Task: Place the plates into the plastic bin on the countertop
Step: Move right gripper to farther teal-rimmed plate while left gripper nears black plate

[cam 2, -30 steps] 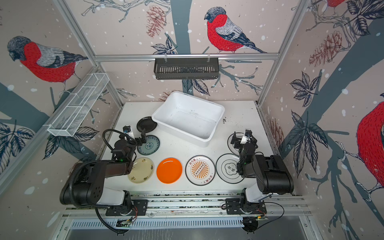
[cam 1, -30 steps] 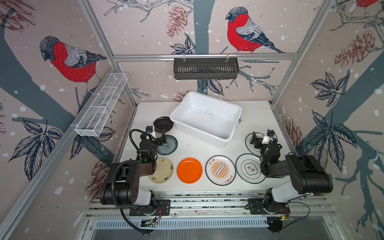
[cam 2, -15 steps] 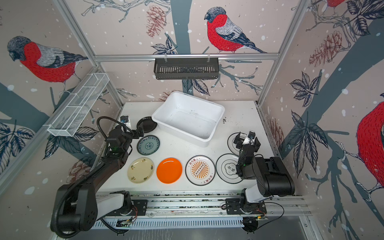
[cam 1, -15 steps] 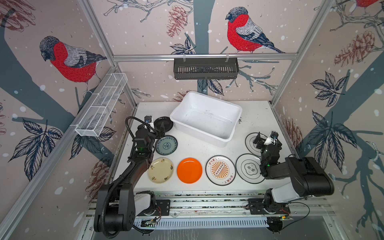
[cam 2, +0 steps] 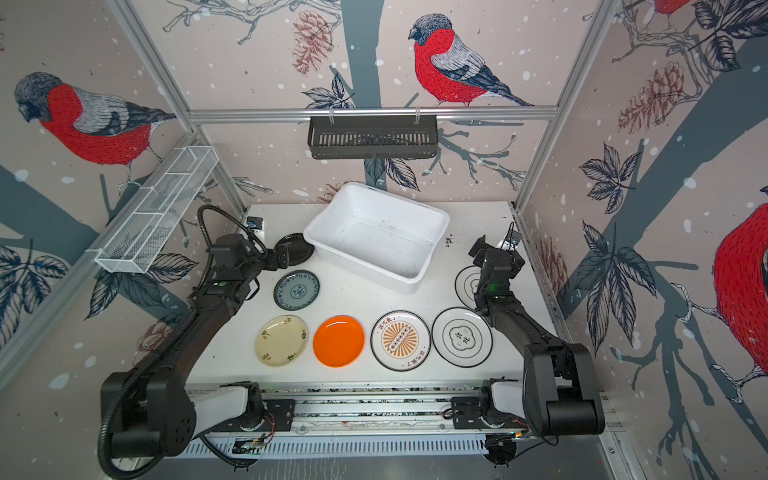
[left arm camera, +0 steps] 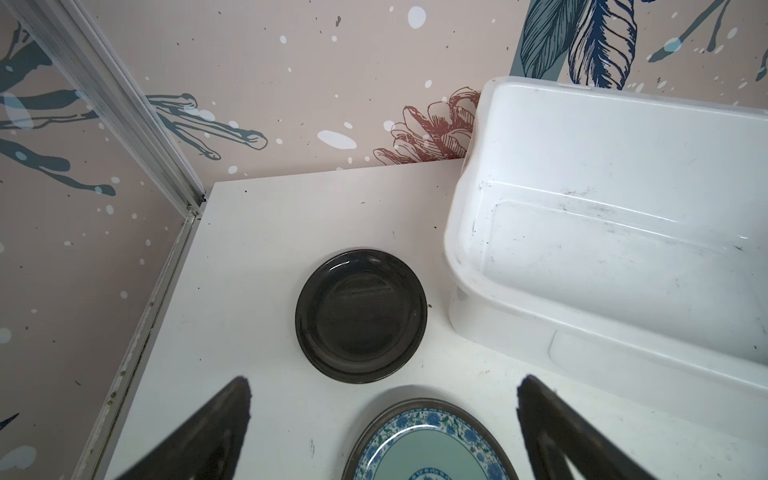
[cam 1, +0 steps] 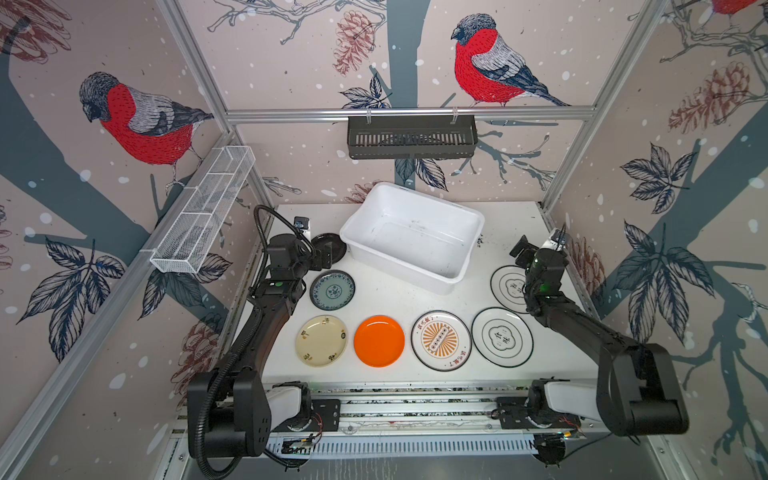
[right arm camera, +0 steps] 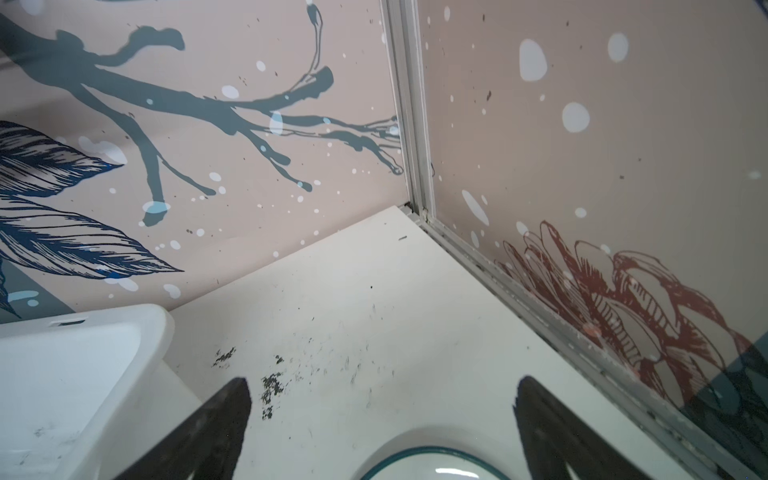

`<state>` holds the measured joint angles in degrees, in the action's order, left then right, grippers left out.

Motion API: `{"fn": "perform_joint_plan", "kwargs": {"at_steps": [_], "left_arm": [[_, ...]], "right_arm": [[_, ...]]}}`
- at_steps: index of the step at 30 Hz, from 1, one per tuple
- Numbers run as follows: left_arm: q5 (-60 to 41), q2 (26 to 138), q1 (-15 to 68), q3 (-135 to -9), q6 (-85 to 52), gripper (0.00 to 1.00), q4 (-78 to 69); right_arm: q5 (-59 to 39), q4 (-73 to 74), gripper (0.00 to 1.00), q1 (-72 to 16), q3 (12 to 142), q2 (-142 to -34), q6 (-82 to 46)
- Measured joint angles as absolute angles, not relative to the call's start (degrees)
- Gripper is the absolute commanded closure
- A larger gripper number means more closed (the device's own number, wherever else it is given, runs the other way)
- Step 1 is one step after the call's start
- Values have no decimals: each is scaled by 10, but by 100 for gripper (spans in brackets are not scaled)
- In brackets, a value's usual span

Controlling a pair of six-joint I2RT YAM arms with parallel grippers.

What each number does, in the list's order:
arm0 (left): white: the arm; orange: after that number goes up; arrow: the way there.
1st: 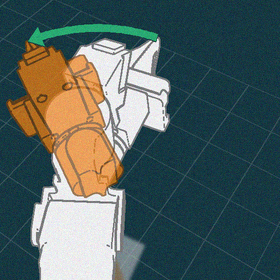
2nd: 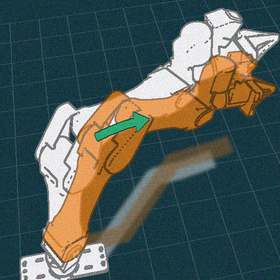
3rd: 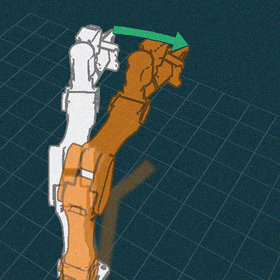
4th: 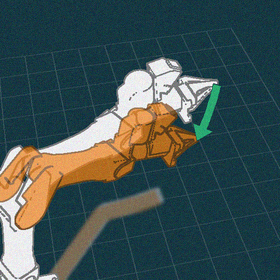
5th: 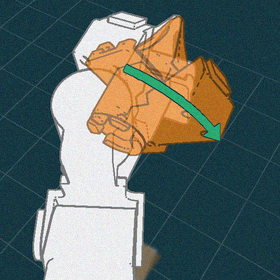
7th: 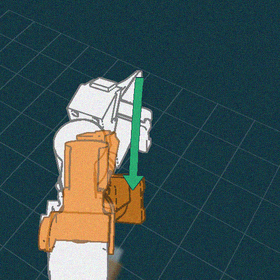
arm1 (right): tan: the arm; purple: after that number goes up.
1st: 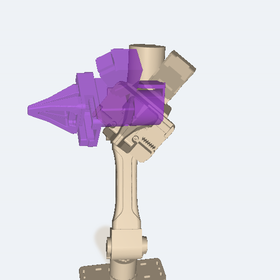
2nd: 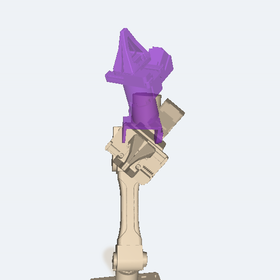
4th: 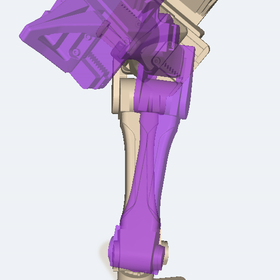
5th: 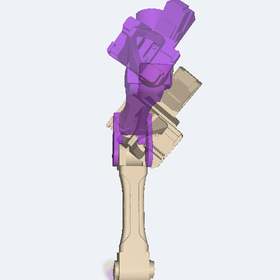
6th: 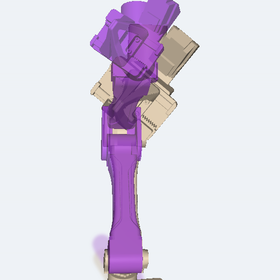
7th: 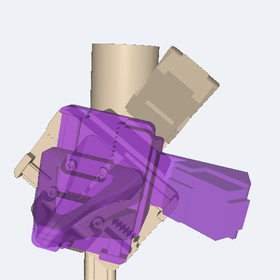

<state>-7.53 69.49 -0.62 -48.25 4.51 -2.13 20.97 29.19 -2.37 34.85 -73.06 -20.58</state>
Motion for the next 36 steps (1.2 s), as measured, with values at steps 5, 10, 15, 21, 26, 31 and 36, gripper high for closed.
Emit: {"fn": "perform_joint_plan", "kwargs": {"at_steps": [5, 10, 15, 21, 26, 31, 36], "left_arm": [[-90, 704, -5, -527, 50, 1, 38], [-103, 711, 5, -552, 63, 1, 74], [-105, 713, 32, -561, 72, 1, 102], [-120, 713, 54, -562, 79, 1, 125], [-134, 713, 55, -563, 77, 1, 136], [-141, 713, 55, -564, 74, 1, 143], [-148, 714, 55, -564, 74, 1, 146]], "right_arm": [[102, 198, 1, 8, 348, -703, -269], [29, 146, 1, 44, 328, -684, -321], [0, 97, 0, 61, 327, -673, -362], [-11, 22, 2, 81, 316, -650, -391], [-14, -17, 4, 102, 280, -616, -409], [-17, -37, 6, 134, 237, -567, -436], [-35, -51, 8, 154, 220, -535, -448]]}}
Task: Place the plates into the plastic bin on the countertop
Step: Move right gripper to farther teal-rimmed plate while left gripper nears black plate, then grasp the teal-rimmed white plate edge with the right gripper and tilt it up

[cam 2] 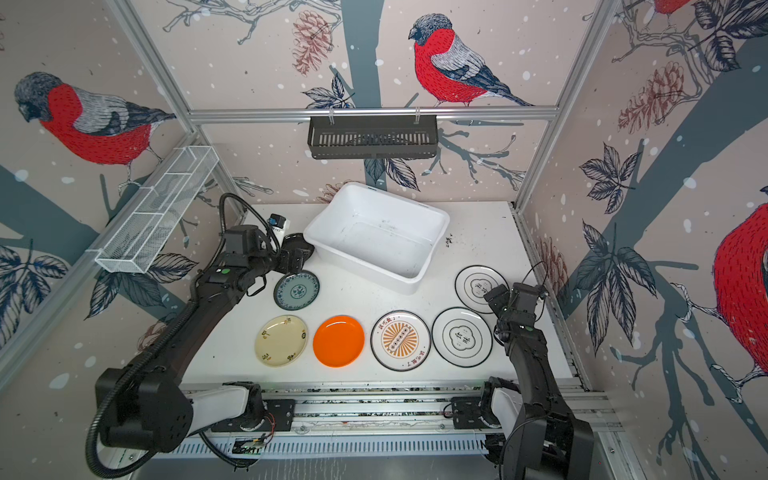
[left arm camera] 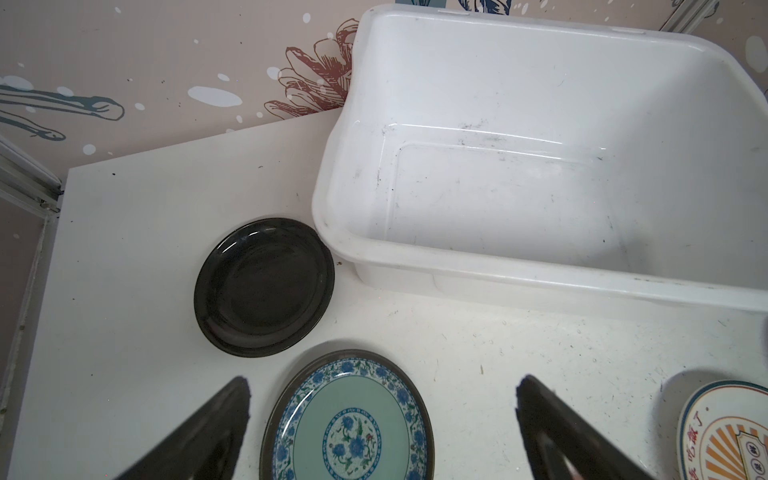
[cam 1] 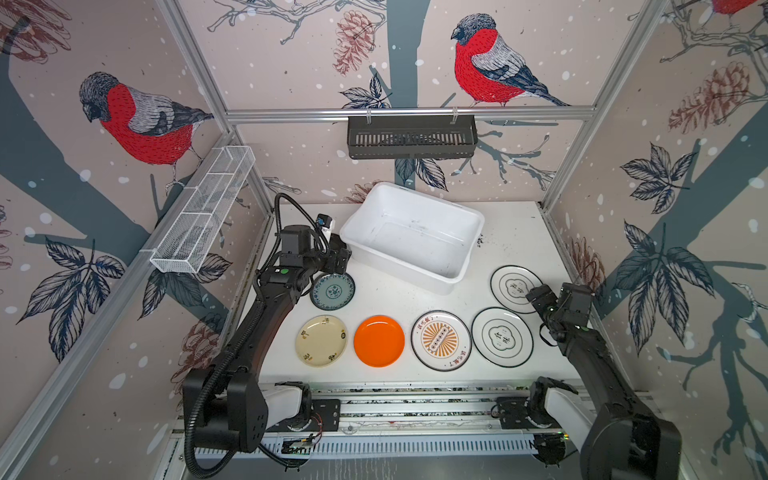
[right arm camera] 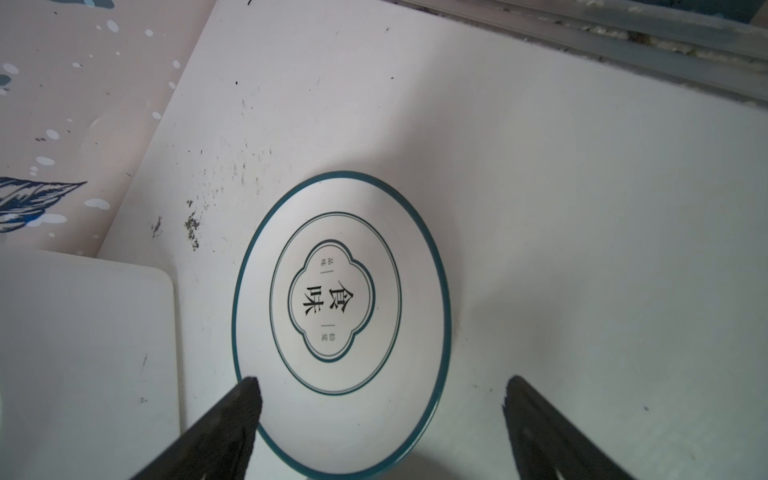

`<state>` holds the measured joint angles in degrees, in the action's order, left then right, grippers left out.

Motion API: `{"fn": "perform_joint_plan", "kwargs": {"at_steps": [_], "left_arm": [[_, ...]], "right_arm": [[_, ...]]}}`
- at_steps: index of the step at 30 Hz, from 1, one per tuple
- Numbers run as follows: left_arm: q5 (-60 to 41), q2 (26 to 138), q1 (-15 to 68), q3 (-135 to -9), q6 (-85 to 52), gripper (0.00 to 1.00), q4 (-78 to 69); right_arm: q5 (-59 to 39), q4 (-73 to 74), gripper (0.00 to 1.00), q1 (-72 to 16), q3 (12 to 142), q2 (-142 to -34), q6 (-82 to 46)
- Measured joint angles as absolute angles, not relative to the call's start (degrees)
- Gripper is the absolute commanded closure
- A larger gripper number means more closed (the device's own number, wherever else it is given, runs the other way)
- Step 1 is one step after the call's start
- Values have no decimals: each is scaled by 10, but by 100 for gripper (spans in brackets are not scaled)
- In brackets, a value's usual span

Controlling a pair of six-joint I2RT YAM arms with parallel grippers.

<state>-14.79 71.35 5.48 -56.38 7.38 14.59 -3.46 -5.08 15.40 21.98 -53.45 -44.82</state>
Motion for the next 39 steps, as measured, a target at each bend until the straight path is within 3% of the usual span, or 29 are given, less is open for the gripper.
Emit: {"fn": "perform_joint_plan", "kwargs": {"at_steps": [19, 39], "left_arm": [[-168, 713, 58, -551, 74, 1, 146], [-180, 716, 58, -551, 75, 1, 142]], "right_arm": [[-165, -82, 19, 262, 165, -505, -446], [-341, 58, 38, 327, 152, -657, -435]]}}
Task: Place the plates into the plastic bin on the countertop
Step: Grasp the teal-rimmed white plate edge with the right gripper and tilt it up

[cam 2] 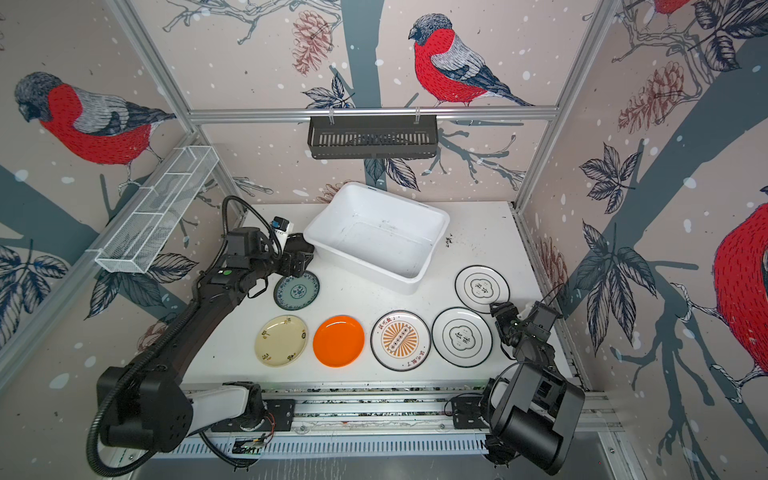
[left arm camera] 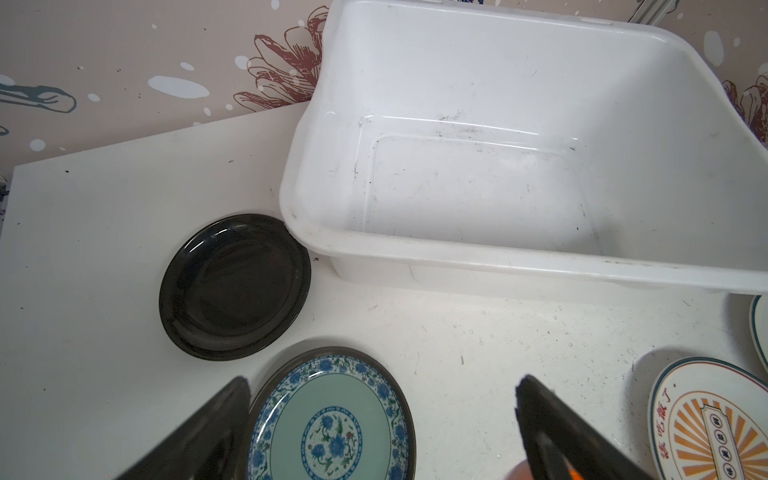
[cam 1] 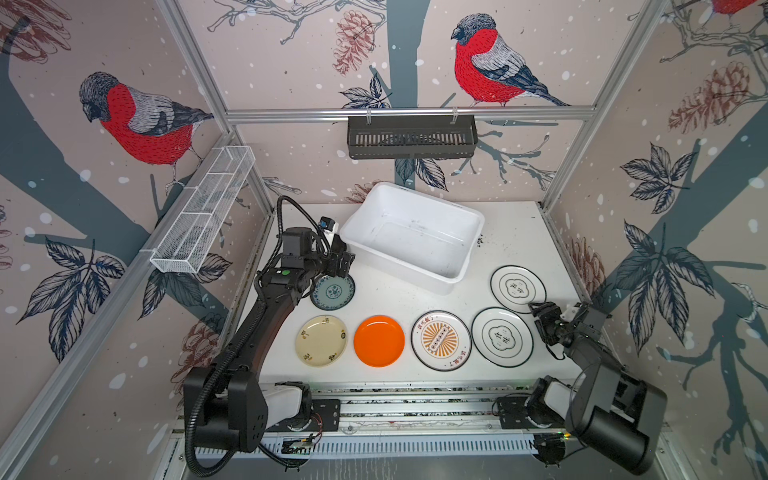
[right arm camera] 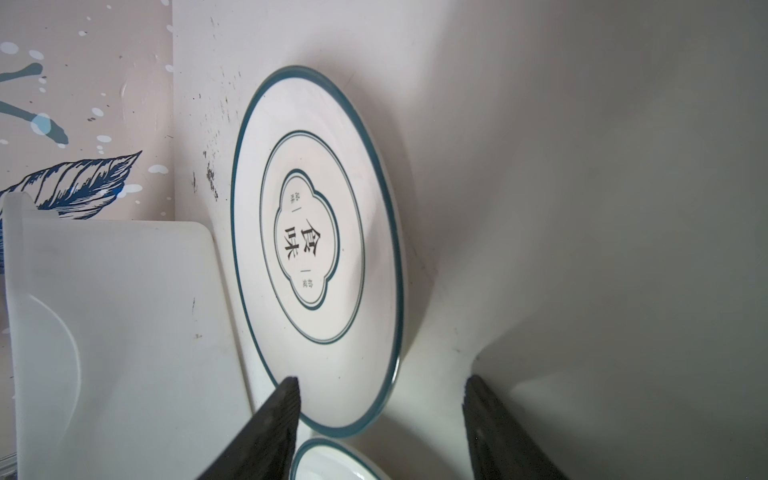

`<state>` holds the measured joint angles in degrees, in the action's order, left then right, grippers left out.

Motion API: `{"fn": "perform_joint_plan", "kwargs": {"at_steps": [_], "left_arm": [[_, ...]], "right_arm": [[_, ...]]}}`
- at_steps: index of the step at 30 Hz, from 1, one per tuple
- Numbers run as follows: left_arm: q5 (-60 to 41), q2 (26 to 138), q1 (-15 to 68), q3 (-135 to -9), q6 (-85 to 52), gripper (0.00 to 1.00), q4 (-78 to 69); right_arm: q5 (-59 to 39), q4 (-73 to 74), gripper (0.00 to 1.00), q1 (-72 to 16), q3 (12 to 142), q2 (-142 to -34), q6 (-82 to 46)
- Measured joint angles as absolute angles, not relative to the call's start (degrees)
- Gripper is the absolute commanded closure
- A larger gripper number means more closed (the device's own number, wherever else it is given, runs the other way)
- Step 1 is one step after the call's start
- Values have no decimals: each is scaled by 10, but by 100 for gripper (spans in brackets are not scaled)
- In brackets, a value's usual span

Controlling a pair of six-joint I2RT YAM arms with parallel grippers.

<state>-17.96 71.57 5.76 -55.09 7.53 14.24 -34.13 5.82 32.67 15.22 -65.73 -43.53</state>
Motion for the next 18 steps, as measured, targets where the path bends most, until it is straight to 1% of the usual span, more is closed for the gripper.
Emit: {"fn": "perform_joint_plan", "kwargs": {"at_steps": [6, 18], "left_arm": [[-182, 714, 58, -551, 76, 1, 142], [-194, 703, 58, -560, 79, 2, 140]], "right_arm": [[-371, 116, 43, 330, 147, -699, -449], [-406, 225, 61, 334, 143, -784, -469]]}}
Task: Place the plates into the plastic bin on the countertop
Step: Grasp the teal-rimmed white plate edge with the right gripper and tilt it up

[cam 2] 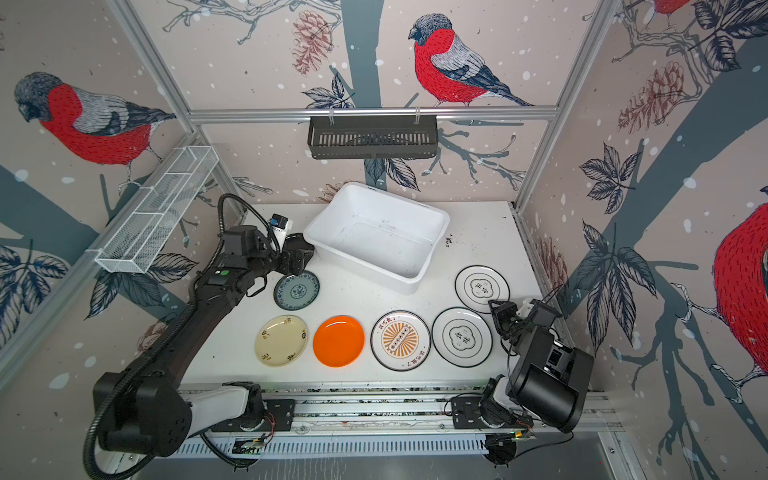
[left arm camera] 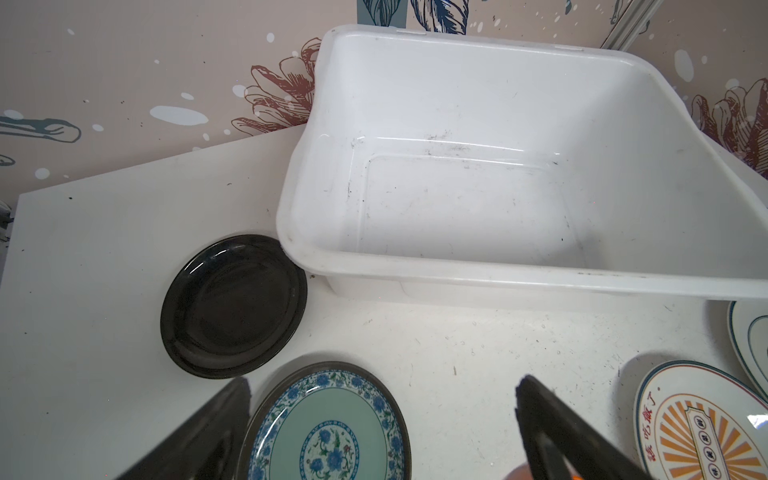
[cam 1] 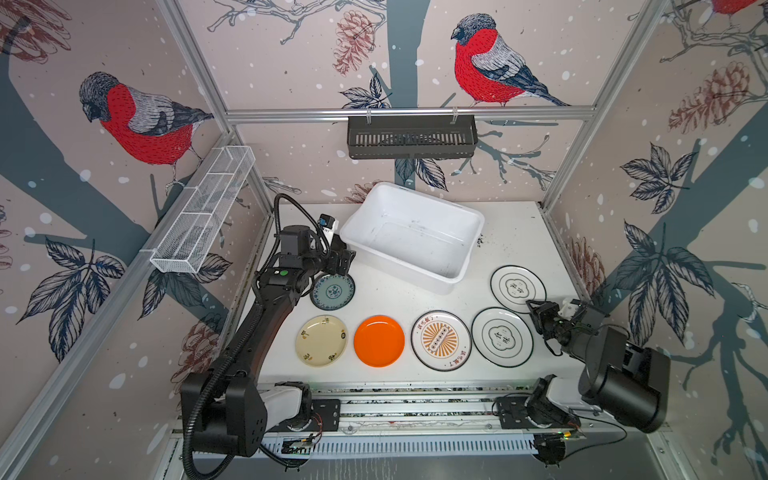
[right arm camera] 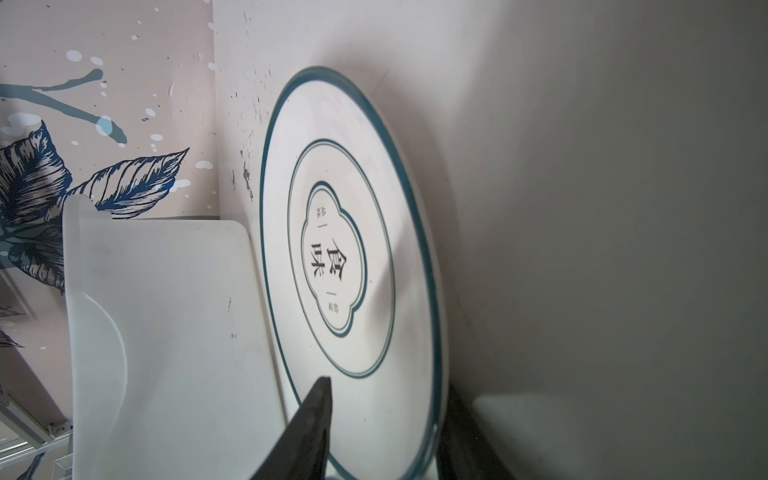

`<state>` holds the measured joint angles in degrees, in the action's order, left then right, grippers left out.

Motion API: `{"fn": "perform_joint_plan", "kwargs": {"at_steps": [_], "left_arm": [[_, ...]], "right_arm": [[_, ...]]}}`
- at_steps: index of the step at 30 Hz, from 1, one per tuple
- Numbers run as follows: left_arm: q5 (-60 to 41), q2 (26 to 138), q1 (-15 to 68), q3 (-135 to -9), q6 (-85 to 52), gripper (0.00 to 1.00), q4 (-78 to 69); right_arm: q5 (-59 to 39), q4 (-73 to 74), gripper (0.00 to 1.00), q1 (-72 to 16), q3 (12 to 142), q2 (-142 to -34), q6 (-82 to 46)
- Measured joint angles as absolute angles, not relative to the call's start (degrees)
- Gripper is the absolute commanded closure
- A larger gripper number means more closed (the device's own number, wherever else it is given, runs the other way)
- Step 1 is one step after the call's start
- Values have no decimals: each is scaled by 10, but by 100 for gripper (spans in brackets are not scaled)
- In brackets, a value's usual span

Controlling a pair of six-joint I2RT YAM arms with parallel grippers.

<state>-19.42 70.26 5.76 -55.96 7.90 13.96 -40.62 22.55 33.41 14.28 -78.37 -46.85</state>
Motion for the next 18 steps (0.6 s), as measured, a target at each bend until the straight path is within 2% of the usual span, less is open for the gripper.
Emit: {"fn": "perform_joint_plan", "kwargs": {"at_steps": [18], "left_arm": [[-197, 693, 58, -560, 74, 1, 139]], "right_arm": [[-422, 332, 89, 342, 131, -860, -508]]}}
